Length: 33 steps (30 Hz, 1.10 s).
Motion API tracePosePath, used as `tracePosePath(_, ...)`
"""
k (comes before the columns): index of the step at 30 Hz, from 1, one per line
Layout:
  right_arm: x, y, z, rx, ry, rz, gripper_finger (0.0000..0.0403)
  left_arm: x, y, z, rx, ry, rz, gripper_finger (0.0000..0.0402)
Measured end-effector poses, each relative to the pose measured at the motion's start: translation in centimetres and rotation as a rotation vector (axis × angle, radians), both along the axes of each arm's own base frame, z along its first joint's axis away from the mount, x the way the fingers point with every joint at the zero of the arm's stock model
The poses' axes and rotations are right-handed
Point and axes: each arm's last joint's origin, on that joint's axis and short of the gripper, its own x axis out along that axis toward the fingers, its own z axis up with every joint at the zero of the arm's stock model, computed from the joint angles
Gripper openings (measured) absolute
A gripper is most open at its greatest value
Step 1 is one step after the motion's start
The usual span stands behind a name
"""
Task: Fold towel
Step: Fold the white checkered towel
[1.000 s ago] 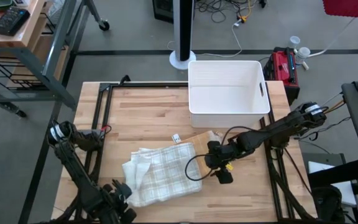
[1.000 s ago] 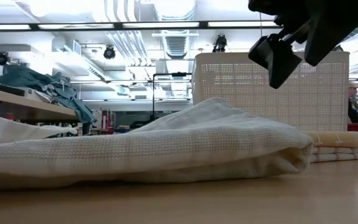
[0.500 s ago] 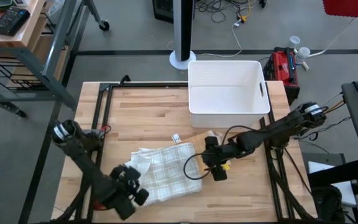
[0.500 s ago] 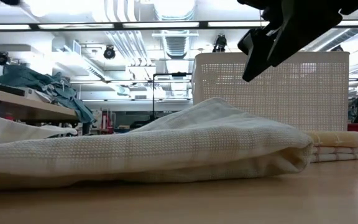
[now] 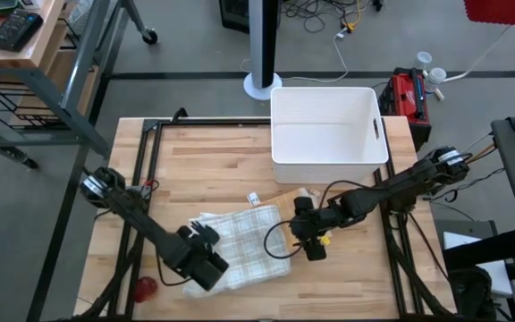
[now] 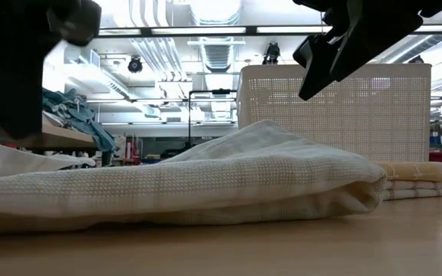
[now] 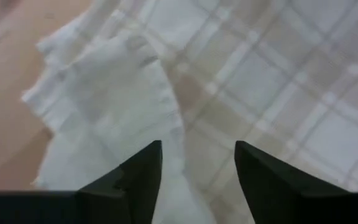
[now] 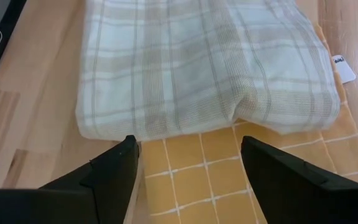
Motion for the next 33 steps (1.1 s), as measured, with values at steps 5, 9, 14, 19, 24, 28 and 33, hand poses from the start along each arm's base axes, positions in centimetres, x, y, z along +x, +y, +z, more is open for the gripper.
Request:
tracePosePath(5,0.0,0.0,0.0,-0.005,-0.002,0.006,0.0272,-0.1,0.5,-2.0,-0.037,-0.001,0.022,0.0197)
tracePosePath(9,0.0,0.0,0.0,-0.004,-0.002,0.006,0.0265,-1.2,1.1,-3.0,0.0,0.043,0.131,0.0158)
tracePosePath(14,0.0,0.0,0.0,-0.004,-0.002,0.006,0.0265,-2.1,1.5,-2.5,0.049,0.088,0.171,0.0027)
tracePosePath(19,0.0,0.0,0.0,-0.004,-0.005,0.006,0.0272,-3.0,2.0,-1.3,0.048,0.158,0.293,0.0034)
tracePosePath(24,0.0,0.0,0.0,-0.006,-0.007,0.01,0.0274,-4.2,2.0,-1.0,-0.009,0.345,0.402,0.0042)
tracePosePath(28,0.0,0.0,0.0,-0.003,-0.007,0.006,0.0268,-4.4,1.8,-1.0,-0.011,0.341,0.394,0.0038)
tracePosePath(33,0.5,-1.1,0.1,0.106,0.008,-0.167,0.0259,-4.3,1.8,-0.9,0.007,0.314,0.408,0.0041)
